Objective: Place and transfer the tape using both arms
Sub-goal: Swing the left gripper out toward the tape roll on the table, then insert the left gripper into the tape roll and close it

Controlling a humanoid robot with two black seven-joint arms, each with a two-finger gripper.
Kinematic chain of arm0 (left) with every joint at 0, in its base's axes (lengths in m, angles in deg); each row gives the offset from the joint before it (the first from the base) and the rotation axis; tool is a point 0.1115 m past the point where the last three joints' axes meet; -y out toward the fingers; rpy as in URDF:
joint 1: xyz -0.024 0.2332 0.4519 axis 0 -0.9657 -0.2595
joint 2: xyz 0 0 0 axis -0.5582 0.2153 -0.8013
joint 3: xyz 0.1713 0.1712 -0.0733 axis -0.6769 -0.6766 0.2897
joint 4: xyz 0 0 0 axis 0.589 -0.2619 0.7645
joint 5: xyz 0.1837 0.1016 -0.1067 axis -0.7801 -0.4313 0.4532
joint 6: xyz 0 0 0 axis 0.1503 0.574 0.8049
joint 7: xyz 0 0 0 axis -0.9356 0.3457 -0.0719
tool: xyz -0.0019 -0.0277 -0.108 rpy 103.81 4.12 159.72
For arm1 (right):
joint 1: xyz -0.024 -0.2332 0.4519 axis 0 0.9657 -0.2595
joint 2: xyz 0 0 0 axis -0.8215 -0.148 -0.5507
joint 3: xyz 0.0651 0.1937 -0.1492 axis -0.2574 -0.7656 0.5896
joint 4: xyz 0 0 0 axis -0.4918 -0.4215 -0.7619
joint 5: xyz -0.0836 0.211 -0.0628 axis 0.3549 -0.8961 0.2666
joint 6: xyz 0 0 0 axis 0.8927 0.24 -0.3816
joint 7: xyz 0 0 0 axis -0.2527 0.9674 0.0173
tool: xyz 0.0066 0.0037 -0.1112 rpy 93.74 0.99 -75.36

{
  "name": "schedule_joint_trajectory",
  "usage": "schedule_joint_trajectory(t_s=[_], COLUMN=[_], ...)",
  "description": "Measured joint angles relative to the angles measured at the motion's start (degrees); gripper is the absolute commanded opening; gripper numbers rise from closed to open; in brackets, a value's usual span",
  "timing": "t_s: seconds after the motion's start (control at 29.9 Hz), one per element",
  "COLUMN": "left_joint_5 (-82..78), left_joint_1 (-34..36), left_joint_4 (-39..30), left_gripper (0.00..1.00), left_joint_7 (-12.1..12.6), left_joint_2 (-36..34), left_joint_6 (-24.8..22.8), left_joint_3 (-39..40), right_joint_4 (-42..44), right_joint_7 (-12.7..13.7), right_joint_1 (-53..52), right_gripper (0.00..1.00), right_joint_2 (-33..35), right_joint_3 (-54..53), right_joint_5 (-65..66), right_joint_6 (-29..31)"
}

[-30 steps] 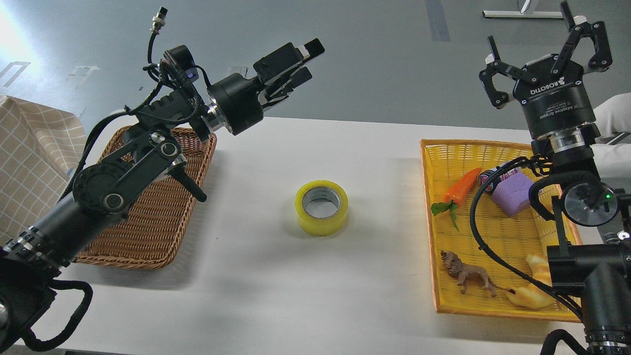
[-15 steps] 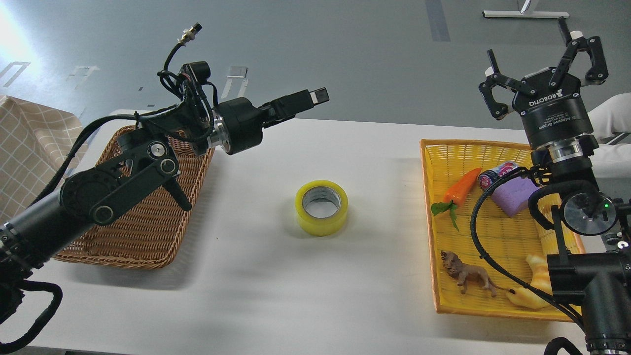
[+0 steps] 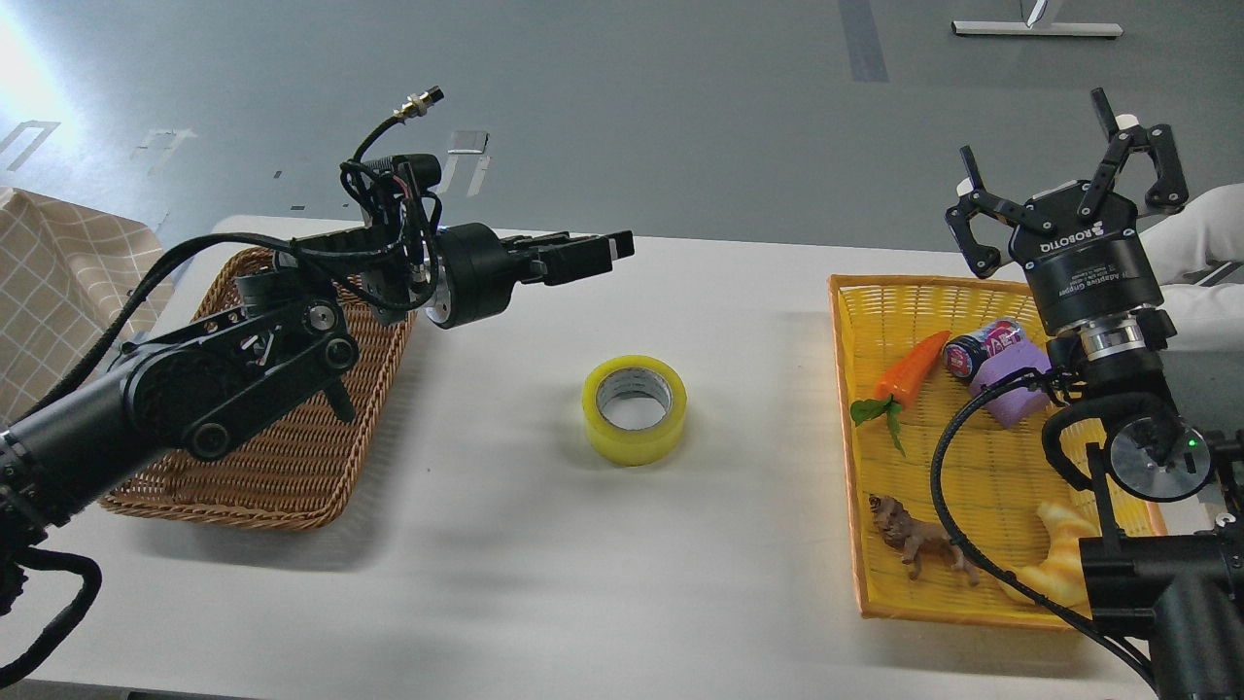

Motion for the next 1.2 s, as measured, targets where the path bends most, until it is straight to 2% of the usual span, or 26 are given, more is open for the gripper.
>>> schedule_joint_trajectory(t_s=[0.17,0.43,0.63,0.77,1.0,1.2], left_joint_5=[-8.67,-18.57,-18.9,-18.91,-18.77,-18.73], left_joint_1=[0.44,1.31,2.46,2.81,2.83,1.98], left_joint_4=[0.06,0.13,0.13,0.19,0.27,1.6], left_gripper=[0.98,0.98,0.98,0.98,0.98,0.98], left_joint_7=[0.06,1.84,5.48,6.47,11.09,11.93], left_joint_2=[0.12,-0.11,0.64,2.26,5.84,8.15], left_joint_6=[0.0,-0.98,-4.42,-5.44,-9.42,-9.89], left_joint_3=[-3.78,-8.08,-8.29,-8.36,-8.39,-8.48], right_joint_4=[0.03,0.27,0.73,1.13,1.27,1.31], right_joint_7=[0.0,-0.02,-0.04,-0.05,-0.04,-0.01], right_joint_1=[0.58,1.21,1.37,1.39,1.43,1.65], right_gripper=[0.99,0.99,0.99,0.99,0.99,0.99], right_joint_2=[0.0,-0.03,-0.07,-0.04,0.0,-0.02], right_joint_3=[-0.01,-0.02,-0.05,-0.08,-0.08,-0.05], right_joint_5=[0.0,0.0,-0.01,-0.01,-0.01,-0.01], right_joint_6=[0.0,0.0,0.0,0.0,0.0,0.0])
